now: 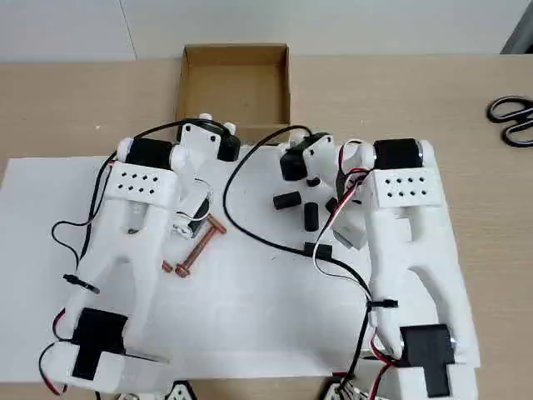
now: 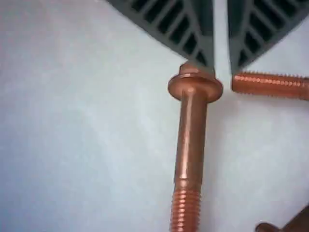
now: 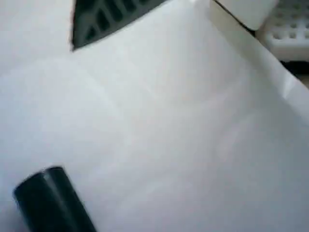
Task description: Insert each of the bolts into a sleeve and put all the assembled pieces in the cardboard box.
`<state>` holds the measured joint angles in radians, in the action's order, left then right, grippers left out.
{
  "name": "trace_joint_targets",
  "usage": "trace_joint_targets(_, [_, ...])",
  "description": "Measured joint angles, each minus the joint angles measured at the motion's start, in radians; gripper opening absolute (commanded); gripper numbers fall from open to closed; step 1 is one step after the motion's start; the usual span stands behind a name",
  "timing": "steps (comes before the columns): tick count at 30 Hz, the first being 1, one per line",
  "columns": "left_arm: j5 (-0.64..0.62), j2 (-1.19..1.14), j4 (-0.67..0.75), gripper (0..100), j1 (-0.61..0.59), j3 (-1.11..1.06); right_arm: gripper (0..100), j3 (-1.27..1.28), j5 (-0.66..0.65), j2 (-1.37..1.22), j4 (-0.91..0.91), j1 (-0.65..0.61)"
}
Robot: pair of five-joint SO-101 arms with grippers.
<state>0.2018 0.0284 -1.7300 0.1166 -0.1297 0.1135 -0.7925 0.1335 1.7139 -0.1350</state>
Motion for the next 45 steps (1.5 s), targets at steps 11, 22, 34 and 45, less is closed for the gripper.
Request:
trace_joint_targets(11, [0.02, 0.0, 0.0, 1, 0.0, 0.0, 16.9, 0.017, -0.141, -0.008, 0.0, -0.109])
trace_joint_targets(22, [0.02, 0.0, 0.0, 1, 0.0, 0.0, 16.9, 0.269, -0.232, -0.008, -0.123, -0.157])
trace_joint_targets(34, [0.02, 0.0, 0.0, 1, 0.0, 0.0, 17.2, 0.322, -0.288, -0.008, -0.213, -0.153])
trace_joint_targets(45, [-0.005, 0.0, 0.0, 1, 0.0, 0.0, 17.2, 0.245, -0.296, -0.008, -0.218, -0.152])
